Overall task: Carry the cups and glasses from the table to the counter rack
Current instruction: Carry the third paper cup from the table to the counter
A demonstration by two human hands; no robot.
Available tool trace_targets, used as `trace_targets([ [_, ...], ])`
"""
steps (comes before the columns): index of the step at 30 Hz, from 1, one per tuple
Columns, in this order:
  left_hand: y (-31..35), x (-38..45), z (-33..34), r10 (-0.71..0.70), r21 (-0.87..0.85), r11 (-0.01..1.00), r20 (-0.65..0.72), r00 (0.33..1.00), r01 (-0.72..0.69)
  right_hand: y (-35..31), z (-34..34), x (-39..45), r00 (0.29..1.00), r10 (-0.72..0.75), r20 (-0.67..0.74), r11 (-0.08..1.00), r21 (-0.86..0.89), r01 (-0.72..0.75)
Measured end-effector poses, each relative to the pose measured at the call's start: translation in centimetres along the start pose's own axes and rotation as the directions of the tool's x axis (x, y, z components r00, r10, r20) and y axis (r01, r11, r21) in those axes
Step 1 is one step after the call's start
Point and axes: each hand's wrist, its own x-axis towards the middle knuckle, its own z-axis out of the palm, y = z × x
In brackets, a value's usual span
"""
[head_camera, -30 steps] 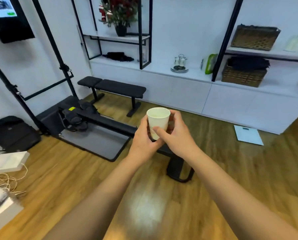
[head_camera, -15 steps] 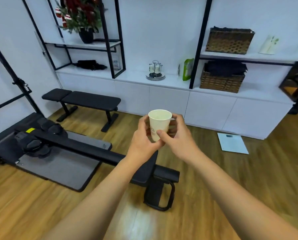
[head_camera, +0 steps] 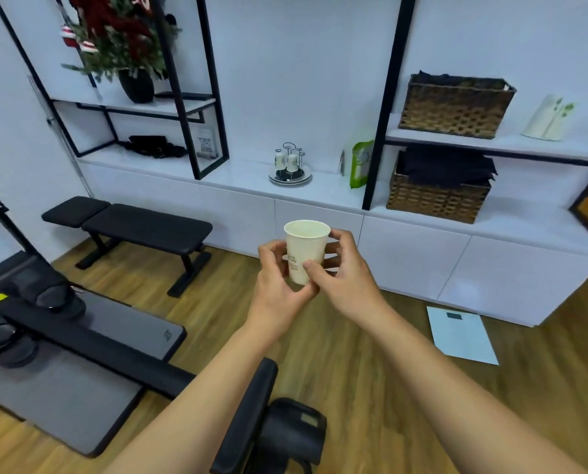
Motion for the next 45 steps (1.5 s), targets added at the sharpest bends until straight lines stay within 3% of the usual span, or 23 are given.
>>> trace_targets([
  [6,-3.4,8.7,6.8,0.030,0.078,0.997,-0.013,0.999,-0.028,5.5,-4.8,10.3,1.000,0.001,0.012,0.999,0.054,-0.002],
  [8,-5.6,14.4,11.8,0.005,0.095,0.996,-0.071,0.997,0.002,8.9,-8.0,16.9,0.999,0.026,0.046,0.999,0.044,-0.028],
  [14,-7.3,22.2,16.9,-0.029,0.080,0.996,-0.141,0.990,0.040,12.2,-11.2,27.0,0.998,0.015,0.063,1.000,0.022,-0.016],
  [25,-14.5,40.4,16.6,0.039,0.253,0.967,-0.174,0.984,0.007,16.9,-8.2,46.3,0.998,0.010,0.070,0.998,0.056,-0.014],
  [28,-17.6,46.3,16.0,-0.016,0.229,0.972,-0.172,0.985,0.056,18.6,-6.8,52.2,0.997,-0.027,0.068,0.999,0.046,0.024],
  [32,-21.5,55.3,15.1,-0.099,0.185,0.975,-0.124,0.987,0.121,20.2,-4.5,60.7,0.995,-0.004,0.097,0.999,0.044,0.000],
  [45,-34.4,76.8,18.0,-0.127,0.206,0.974,0.135,0.983,0.098,29.8,-2.5,82.7,0.959,0.262,0.107,0.957,0.104,-0.272],
])
